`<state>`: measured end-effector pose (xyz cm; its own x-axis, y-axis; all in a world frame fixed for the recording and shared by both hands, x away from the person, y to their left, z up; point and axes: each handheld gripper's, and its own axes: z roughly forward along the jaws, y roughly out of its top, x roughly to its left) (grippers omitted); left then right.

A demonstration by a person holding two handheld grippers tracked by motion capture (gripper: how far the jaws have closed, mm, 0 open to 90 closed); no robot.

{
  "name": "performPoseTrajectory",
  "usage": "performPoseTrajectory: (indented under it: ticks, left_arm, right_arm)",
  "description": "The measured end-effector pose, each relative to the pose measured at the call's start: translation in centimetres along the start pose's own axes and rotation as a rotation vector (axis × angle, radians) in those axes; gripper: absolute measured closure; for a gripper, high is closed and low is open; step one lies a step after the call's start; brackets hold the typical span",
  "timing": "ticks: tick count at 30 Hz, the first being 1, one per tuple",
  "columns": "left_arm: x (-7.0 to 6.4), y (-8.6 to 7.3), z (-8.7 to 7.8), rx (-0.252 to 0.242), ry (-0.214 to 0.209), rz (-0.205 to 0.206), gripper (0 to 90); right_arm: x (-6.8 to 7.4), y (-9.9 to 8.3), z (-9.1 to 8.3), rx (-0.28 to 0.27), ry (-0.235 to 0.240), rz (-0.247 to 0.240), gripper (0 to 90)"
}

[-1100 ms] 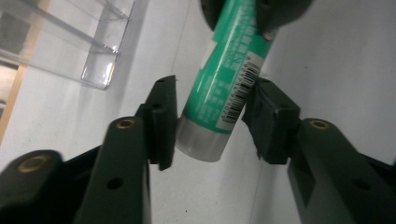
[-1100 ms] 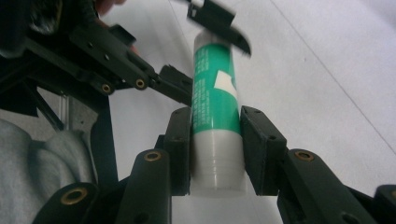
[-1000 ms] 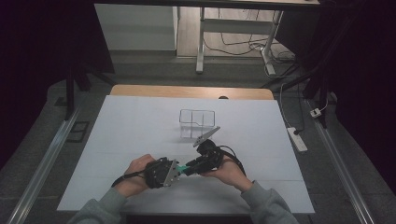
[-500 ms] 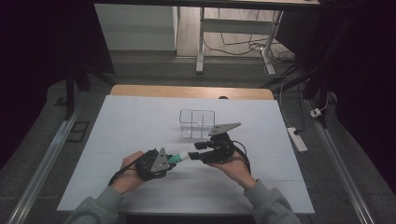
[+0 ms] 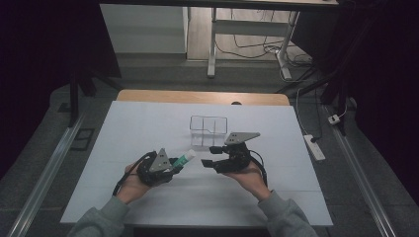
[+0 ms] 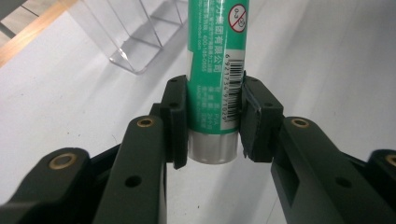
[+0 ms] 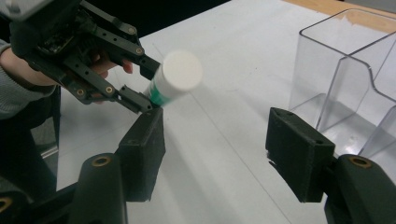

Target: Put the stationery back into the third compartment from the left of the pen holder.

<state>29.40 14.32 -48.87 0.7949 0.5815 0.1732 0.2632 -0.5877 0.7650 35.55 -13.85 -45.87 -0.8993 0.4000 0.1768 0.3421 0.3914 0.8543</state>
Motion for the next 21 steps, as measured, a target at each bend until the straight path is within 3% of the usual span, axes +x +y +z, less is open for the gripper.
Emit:
performPoseTrajectory:
  ticks: [3,6,16,21]
  left_arm:
    - [0.3,-0.1,-0.2,-0.046,-0.01,-0.054,65.7]
    - [0.4,-0.1,-0.3,-0.072,-0.022,-0.078,65.7]
    - [-0.1,0.2,0.2,-0.091,-0.013,-0.079,65.7]
    - [-0.7,0.6,0.8,-0.093,-0.022,-0.068,65.7]
  right_arm:
    - [-0.1,-0.2,-0.1,-0.02,-0.011,0.001,35.9]
    - [0.0,-0.2,-0.1,-0.037,-0.014,-0.006,35.8]
    - [0.4,-0.4,0.2,-0.08,-0.011,-0.005,33.4]
    - [0.8,-0.4,0.7,-0.105,0.021,0.004,32.4]
